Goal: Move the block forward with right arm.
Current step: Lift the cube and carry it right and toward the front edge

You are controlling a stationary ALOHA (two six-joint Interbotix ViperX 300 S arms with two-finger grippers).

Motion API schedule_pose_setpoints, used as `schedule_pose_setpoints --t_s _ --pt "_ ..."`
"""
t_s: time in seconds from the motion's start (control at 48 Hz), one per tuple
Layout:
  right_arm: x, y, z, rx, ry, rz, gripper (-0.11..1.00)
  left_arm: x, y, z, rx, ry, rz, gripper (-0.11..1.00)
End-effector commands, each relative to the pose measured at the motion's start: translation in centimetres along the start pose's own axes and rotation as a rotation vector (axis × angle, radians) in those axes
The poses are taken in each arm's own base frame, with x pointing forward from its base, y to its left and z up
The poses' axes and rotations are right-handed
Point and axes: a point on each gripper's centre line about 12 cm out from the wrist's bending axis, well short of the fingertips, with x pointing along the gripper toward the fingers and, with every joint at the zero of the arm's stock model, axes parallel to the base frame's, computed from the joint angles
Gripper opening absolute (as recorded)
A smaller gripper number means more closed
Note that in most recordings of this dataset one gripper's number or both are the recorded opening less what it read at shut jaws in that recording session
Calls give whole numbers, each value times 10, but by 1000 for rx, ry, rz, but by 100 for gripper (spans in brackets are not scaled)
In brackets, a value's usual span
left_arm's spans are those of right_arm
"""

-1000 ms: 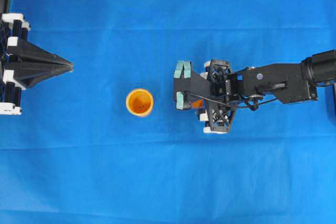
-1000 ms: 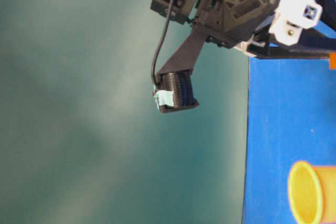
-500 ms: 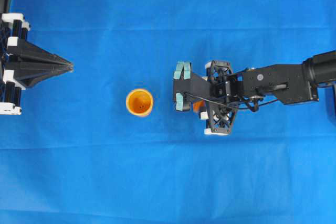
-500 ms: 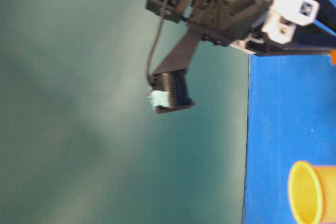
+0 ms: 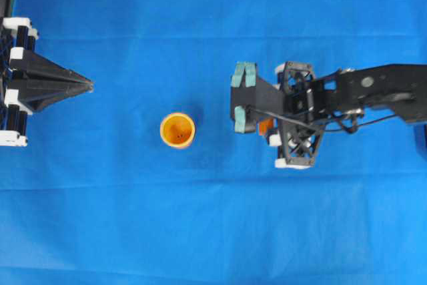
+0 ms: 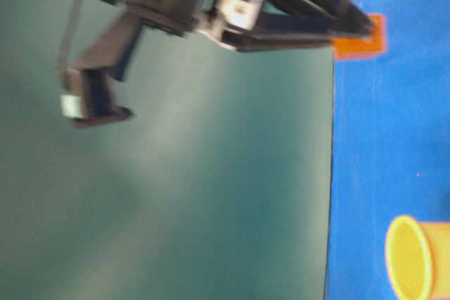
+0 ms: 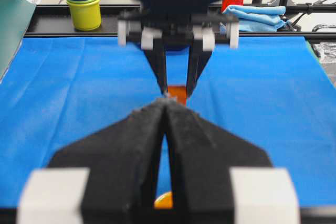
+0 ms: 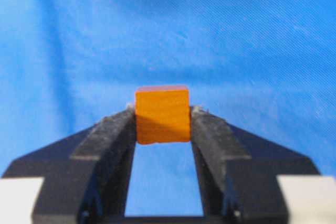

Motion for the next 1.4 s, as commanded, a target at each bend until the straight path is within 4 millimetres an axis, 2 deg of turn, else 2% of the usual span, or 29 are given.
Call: schedule_pose_setpoints --t_s 0.0,0.208,0.563,1.042,1.376 --pt "-28 3 12 -2 -61 11 40 2 0 13 2 -31 0 0" --pt "-53 9 18 -13 -100 21 40 2 1 14 2 -34 2 0" --pt "-81 26 18 -55 -164 55 40 2 1 13 2 -32 2 0" --pt "-104 73 18 -157 -199 132 40 3 0 13 2 -29 0 0" --pt "-115 111 19 -156 -201 199 40 3 1 13 2 -31 2 0"
